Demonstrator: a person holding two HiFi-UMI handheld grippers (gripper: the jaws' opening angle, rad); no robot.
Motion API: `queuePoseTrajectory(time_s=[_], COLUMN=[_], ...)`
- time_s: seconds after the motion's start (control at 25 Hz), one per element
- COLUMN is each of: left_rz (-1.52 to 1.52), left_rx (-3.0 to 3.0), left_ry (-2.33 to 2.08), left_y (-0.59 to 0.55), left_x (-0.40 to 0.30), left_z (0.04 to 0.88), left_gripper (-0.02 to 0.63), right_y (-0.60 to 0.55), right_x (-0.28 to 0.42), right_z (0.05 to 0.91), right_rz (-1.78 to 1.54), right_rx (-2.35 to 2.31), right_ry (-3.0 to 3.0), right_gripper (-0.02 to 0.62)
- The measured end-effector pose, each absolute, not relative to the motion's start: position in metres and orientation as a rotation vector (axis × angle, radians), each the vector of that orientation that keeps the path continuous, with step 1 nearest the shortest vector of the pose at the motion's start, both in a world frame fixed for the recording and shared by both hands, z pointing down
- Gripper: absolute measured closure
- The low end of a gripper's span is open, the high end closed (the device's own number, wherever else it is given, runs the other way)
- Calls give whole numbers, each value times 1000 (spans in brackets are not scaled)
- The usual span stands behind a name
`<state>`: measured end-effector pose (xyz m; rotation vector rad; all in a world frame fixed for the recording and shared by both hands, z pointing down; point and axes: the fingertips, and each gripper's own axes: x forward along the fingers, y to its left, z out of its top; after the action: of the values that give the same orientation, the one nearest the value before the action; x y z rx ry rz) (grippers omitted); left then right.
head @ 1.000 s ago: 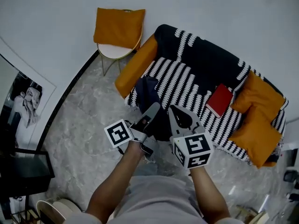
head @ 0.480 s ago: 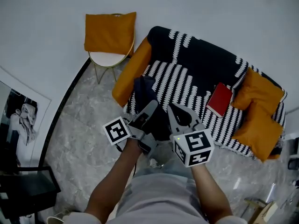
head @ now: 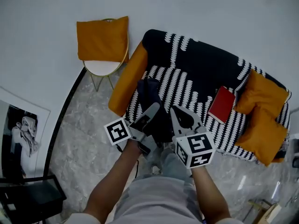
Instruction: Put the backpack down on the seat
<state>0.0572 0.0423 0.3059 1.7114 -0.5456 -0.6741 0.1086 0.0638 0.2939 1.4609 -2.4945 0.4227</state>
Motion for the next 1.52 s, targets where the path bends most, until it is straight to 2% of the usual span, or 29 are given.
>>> queuePoseTrajectory(time_s=[0.72,1.52], left_rz=[-485,-348], left_rx=[1720,1727], left_ry=[-554,-453], left_y=[-104,-198], left_x=[115,88], left_z=[374,446], left_gripper=[581,581], right_y=[-99,-181], right_x=[164,136], right_z=[353,430], right_rz=[578,741], right_rx=[1431,1547], right_ry=[-2513,-2403], right_gripper=[594,594])
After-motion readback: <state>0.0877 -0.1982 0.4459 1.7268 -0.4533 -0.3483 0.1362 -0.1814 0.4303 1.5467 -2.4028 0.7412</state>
